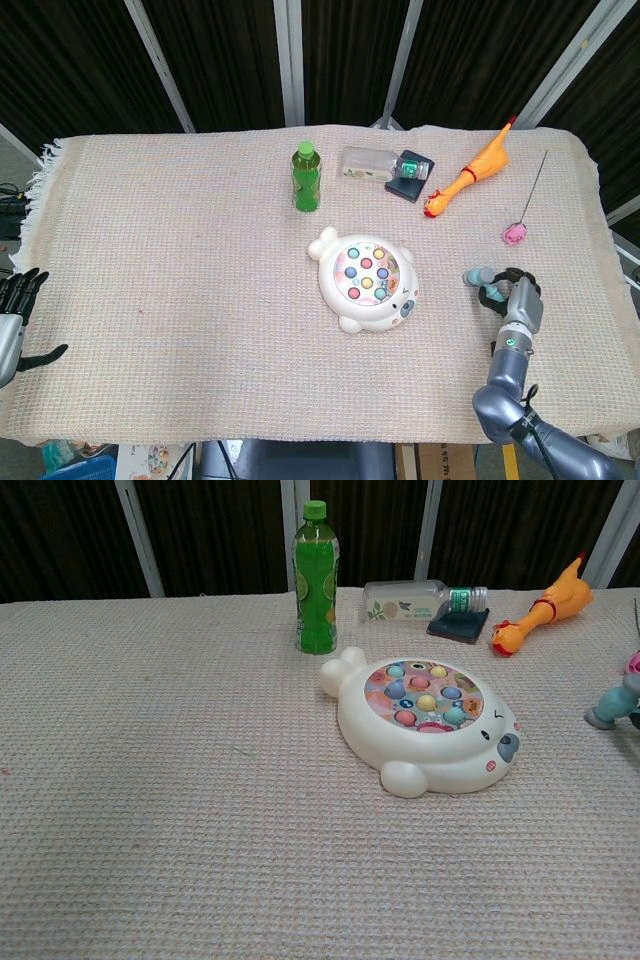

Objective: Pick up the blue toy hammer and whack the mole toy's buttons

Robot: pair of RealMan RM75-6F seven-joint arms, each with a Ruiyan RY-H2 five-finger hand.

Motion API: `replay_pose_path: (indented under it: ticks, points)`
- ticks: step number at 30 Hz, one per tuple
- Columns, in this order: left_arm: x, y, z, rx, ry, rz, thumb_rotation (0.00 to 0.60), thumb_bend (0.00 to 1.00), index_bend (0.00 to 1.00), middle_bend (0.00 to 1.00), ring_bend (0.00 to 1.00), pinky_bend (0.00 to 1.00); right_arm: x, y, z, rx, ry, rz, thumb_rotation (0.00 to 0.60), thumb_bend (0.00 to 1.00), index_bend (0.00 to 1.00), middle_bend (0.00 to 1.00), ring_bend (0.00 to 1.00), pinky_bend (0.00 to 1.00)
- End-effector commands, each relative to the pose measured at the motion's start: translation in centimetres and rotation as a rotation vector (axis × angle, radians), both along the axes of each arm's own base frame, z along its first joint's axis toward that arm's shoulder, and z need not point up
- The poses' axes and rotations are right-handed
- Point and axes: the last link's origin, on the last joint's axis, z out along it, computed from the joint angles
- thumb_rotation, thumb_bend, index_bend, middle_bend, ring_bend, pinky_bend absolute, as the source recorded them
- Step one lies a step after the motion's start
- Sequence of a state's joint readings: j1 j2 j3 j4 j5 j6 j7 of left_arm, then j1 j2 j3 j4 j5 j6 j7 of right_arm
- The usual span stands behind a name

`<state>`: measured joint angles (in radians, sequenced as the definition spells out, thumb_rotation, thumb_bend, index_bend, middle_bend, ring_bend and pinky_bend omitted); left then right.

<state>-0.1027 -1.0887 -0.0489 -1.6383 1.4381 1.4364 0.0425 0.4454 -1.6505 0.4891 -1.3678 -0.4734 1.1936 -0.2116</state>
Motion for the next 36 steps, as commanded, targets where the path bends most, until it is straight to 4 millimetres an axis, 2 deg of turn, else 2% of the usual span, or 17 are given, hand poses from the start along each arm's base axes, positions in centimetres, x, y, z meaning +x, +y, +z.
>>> replay_pose_path:
  ticks: [1,7,14,18,21,27,31,36]
  points:
    - [0.0,0.0,0.0,0.001,0.001,-0.001,0.600,0.00,0.00,0.00,0.00,0.00,0.2,-0.1,0.2,-0.006,-0.003,0.010,0.600,0.53,0.77,0.22,0.07,0.00]
    - [0.0,0.0,0.0,0.001,0.001,0.000,0.600,0.00,0.00,0.00,0.00,0.00,0.8,-0.3,0.9,-0.022,-0.016,0.032,0.600,0.53,0.82,0.23,0.07,0.00]
    - [0.0,-0.1,0.0,0.002,0.002,-0.001,0.600,0.00,0.00,0.00,0.00,0.00,1.5,-0.2,1.3,-0.032,-0.057,0.042,0.600,0.53,0.84,0.25,0.08,0.00]
    - [0.1,-0.1,-0.1,0.000,0.001,-0.002,0.600,0.00,0.00,0.00,0.00,0.00,2.0,-0.1,1.5,-0.033,-0.094,0.048,0.600,0.53,0.86,0.29,0.11,0.03]
    - [0.2,-0.2,-0.1,0.001,0.003,-0.008,0.600,0.00,0.00,0.00,0.00,0.00,2.7,0.0,1.6,-0.034,-0.118,0.065,0.600,0.53,0.87,0.30,0.14,0.09]
    - [0.2,-0.2,-0.1,0.001,0.003,-0.008,0.600,0.00,0.00,0.00,0.00,0.00,4.7,-0.2,1.9,-0.047,-0.198,0.104,0.600,0.53,0.87,0.32,0.16,0.09]
    - [0.2,-0.3,-0.1,0.000,0.004,-0.009,0.600,0.00,0.00,0.00,0.00,0.00,6.3,-0.4,2.3,-0.066,-0.244,0.127,0.600,0.53,0.87,0.36,0.22,0.20]
    - [0.2,-0.3,0.0,0.003,0.004,-0.011,0.600,0.00,0.00,0.00,0.00,0.00,7.1,-0.5,2.5,-0.069,-0.248,0.143,0.600,0.53,0.87,0.43,0.31,0.30]
